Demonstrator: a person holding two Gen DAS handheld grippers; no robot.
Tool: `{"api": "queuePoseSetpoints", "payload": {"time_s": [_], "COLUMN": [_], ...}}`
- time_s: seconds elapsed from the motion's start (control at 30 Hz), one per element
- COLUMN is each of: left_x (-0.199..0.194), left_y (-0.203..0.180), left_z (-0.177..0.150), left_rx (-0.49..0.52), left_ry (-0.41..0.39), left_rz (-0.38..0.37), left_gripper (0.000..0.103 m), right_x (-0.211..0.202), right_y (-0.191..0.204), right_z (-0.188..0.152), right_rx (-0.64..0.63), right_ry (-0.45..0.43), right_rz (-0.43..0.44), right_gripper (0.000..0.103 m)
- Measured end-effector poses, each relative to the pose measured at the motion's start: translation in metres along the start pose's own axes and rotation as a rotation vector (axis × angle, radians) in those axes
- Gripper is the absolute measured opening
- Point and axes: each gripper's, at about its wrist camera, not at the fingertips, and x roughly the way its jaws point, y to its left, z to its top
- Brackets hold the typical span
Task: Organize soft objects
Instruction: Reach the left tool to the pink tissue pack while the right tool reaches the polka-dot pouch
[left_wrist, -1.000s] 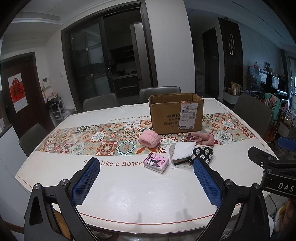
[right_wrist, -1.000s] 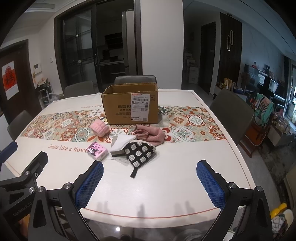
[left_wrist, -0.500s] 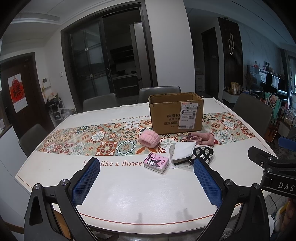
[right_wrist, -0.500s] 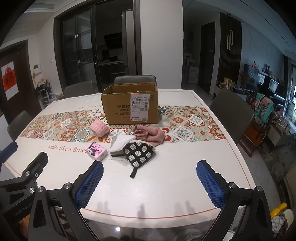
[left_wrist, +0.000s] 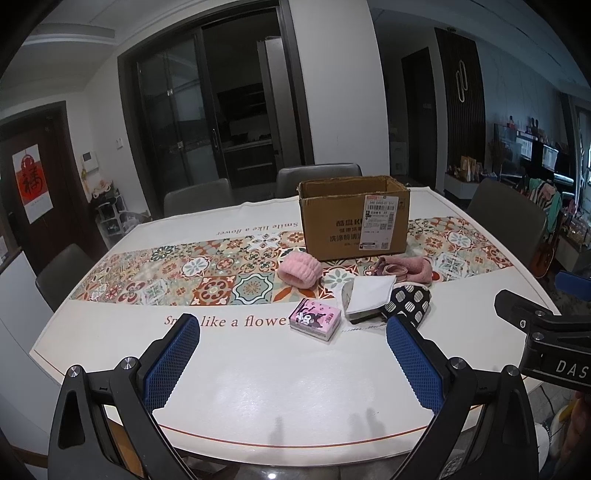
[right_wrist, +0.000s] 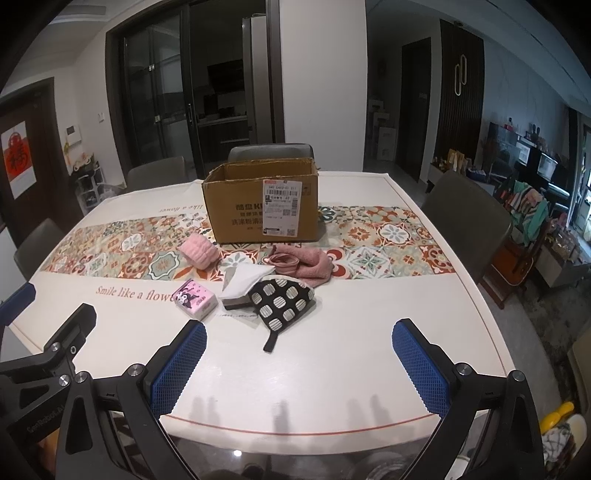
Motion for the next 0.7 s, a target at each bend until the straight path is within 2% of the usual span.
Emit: {"api": "queuePoseSetpoints", "payload": {"time_s": [0.27,0.7], "left_x": [0.031,0.098], "left_y": [0.004,0.014], "left_z": [0.000,0.012], "left_rx": [0.043,0.095], "left_ry": [0.075,0.179], "left_rz": [-0.012,-0.075], "left_gripper": [0.103,0.103], "right_x": [0.021,0.079], "right_y": [0.007,0.023], "right_z": [0.002,0.016], "right_rx": [0.015,0.051], "right_ry": [0.062,0.174], "right_rz": [0.001,-0.015], "right_gripper": [0.102,0.102]}}
